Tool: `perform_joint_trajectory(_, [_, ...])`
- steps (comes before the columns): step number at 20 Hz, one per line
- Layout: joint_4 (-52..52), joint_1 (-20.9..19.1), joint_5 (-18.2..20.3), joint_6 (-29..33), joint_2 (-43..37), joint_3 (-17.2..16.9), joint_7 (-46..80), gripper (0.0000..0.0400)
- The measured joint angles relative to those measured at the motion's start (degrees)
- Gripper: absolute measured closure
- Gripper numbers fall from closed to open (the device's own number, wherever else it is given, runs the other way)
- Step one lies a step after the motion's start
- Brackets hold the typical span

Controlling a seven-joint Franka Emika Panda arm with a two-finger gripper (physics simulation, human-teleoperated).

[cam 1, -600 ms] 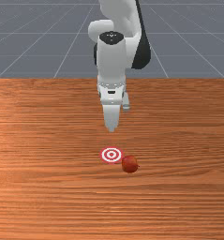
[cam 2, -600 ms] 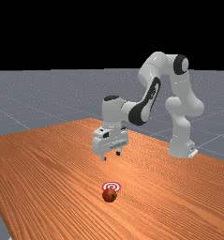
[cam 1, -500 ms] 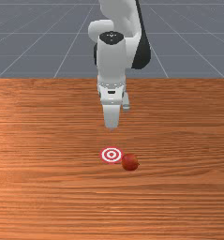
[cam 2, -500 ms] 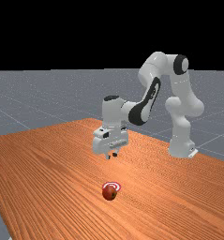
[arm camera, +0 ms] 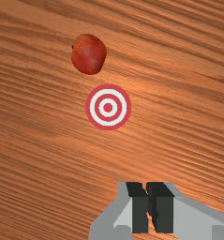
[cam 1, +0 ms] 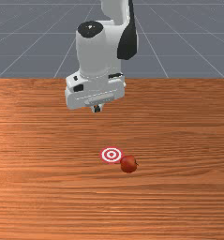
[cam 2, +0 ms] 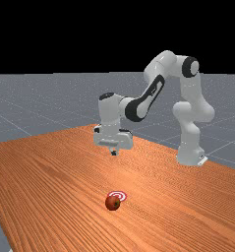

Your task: Pick the apple to the marker

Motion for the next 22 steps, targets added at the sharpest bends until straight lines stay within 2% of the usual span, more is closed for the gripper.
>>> perform_joint_trajectory(1, [0.8,0.6,1.4,-1.5,0.5,-1.0,7.9,0.0388])
perform_joint_trajectory(3, [1.7,1.0,3.1,-3.1,1.1,-1.8,15.4,0.0396])
perform_joint_trajectory(7, [2.4,1.3,4.2,-3.7,1.7,-2.1,19.2,0.0399])
perform_joint_trajectory(8, [2.6,1.3,4.3,-3.8,2.1,-2.0,19.4,0.0243])
perform_joint_trajectory(9, [2.8,1.3,4.5,-3.4,2.5,-2.0,19.5,0.0147])
perform_joint_trajectory(10, [3.1,1.3,4.6,-3.0,2.7,-1.9,19.5,0.0089])
perform_joint_trajectory(12, [5.0,1.7,4.8,-1.6,4.2,-1.1,19.7,0.0033])
perform_joint_trajectory(15, [11.0,3.4,5.4,-1.0,9.4,1.0,20.0,0.0007])
perform_joint_trajectory(22, [29.5,2.9,7.6,-1.8,26.7,3.1,22.4,0.0])
